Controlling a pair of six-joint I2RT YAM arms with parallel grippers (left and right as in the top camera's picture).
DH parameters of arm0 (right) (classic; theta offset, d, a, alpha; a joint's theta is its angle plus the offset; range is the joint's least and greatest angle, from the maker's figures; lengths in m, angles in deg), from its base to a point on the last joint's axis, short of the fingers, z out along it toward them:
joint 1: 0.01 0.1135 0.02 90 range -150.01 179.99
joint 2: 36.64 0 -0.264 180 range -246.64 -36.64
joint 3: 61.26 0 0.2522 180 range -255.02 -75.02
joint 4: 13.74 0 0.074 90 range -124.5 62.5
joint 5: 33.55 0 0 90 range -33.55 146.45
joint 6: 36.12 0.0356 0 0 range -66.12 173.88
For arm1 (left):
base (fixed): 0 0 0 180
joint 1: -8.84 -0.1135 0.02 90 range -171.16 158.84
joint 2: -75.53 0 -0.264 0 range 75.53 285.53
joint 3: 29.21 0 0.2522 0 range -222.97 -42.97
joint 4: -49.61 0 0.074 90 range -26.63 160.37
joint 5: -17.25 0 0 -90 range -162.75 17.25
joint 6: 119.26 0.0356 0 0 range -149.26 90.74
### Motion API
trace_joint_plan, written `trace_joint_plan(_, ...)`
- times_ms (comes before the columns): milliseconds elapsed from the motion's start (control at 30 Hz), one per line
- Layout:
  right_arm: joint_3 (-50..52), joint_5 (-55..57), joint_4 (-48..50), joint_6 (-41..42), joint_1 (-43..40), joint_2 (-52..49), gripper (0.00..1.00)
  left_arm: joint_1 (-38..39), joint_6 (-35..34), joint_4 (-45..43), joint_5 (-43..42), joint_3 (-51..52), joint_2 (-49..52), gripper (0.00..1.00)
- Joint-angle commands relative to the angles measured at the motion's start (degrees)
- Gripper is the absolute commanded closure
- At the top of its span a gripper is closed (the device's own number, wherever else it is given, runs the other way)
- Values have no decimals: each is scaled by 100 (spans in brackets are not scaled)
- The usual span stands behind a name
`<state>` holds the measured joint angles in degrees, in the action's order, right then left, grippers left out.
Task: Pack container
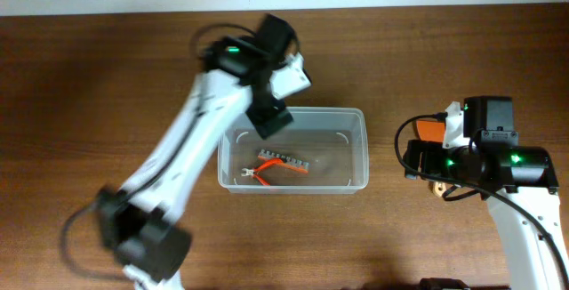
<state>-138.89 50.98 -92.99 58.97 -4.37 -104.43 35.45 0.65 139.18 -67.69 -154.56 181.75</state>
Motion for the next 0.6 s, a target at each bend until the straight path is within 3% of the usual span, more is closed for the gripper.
trace_joint_plan(0, -684, 236, -264, -31, -22, 15, 1, -621, -522, 103, 540, -109, -702, 1)
trace_joint_plan(100, -1475, 540, -739, 42, -22, 79, 1, -1453, -857, 136, 544, -107, -1051, 1)
trace_joint_plan(200, -2124, 1353, -1027, 643, -22, 256, 1, -2415, -1287, 101, 529, -107, -1228, 1)
trace_joint_plan(367, -2361, 2118, -876, 1672, -22, 649, 0, -3773, -2177, 74, 291, -107, -1272, 1)
trace_joint_plan(400, -2341, 2002, -846, 1665, -22, 643, 11, -3952, -2234, 52, 127, -107, -1272, 1)
trace_joint_plan(467, -2247, 1770, -846, 1665, -22, 503, 60, -4280, -2391, 7, -184, -107, -1272, 1)
trace_joint_plan(567, -1991, 1279, -807, 1622, -22, 68, 78, -4618, -2673, -9, -367, -107, -1270, 1)
